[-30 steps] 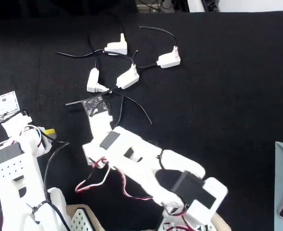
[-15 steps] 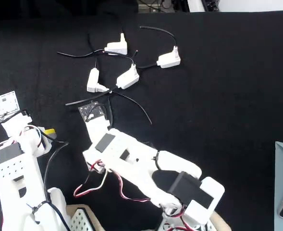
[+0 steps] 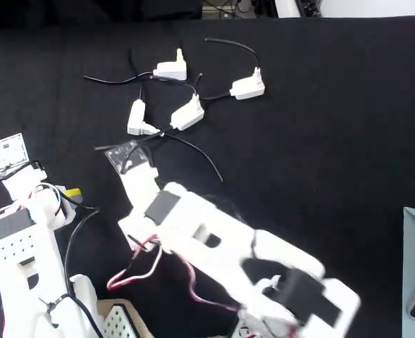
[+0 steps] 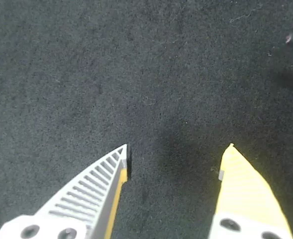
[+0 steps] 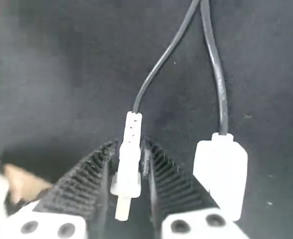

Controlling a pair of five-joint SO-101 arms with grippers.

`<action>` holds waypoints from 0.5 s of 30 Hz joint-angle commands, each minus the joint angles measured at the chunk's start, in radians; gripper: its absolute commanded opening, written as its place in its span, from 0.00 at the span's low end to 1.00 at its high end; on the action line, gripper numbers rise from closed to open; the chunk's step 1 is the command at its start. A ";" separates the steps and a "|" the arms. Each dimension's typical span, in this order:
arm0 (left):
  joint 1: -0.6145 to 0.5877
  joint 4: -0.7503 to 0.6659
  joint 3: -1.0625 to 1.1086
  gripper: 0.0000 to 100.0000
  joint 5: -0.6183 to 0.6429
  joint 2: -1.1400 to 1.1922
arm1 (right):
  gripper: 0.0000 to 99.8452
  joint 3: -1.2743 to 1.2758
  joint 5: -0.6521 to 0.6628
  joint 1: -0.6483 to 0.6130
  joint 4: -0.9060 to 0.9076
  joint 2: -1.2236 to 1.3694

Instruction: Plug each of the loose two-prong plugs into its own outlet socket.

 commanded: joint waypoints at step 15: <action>0.268 -0.008 -0.223 0.30 0.226 -0.020 | 0.01 0.147 0.396 0.127 -0.115 -0.673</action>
